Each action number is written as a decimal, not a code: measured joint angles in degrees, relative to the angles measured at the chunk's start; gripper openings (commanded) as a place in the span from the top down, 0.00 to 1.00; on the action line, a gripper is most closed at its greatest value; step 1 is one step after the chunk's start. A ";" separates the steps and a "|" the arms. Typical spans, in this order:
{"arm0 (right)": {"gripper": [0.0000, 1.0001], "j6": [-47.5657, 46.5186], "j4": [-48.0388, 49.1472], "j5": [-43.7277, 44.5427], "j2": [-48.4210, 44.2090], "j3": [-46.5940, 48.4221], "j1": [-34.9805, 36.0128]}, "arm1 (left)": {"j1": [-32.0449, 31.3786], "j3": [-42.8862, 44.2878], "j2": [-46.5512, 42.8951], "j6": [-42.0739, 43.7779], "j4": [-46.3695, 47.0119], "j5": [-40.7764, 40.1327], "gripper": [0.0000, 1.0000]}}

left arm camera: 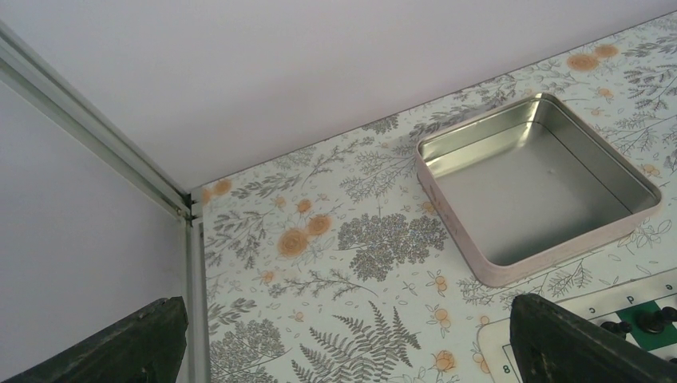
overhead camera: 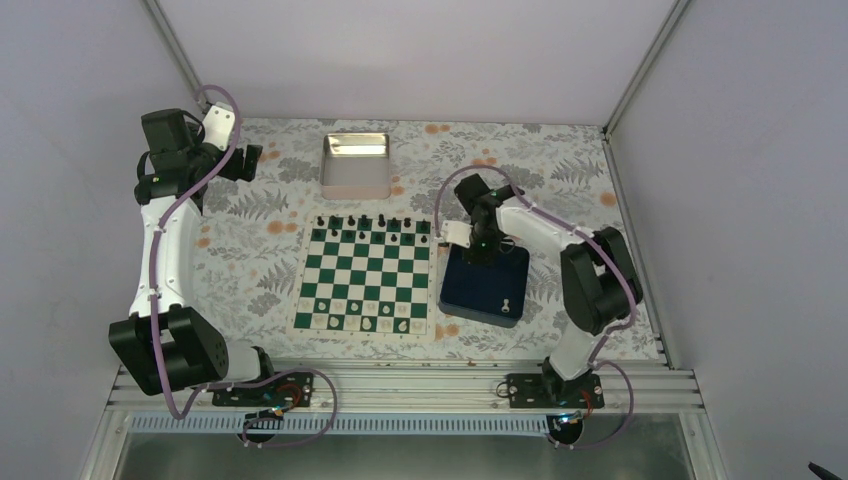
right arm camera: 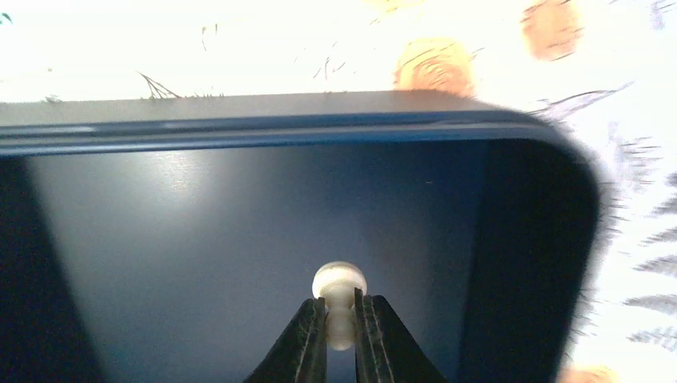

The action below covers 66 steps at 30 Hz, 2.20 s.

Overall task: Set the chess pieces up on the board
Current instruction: Pick up the chess piece from the storage box, then place the chess piece on the chessboard.

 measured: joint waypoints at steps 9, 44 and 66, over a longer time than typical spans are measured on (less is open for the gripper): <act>0.90 1.53 -7.30 -0.24 -7.30 9.31 6.62 | 0.02 -0.02 0.00 0.00 0.02 0.02 0.00; 0.92 5.77 -2.75 -7.87 3.61 2.93 26.80 | 0.02 -0.07 0.00 0.00 0.02 0.00 0.00; 0.73 6.25 -0.96 -5.84 6.21 3.06 26.34 | 0.02 -0.68 0.00 0.00 0.07 0.00 0.00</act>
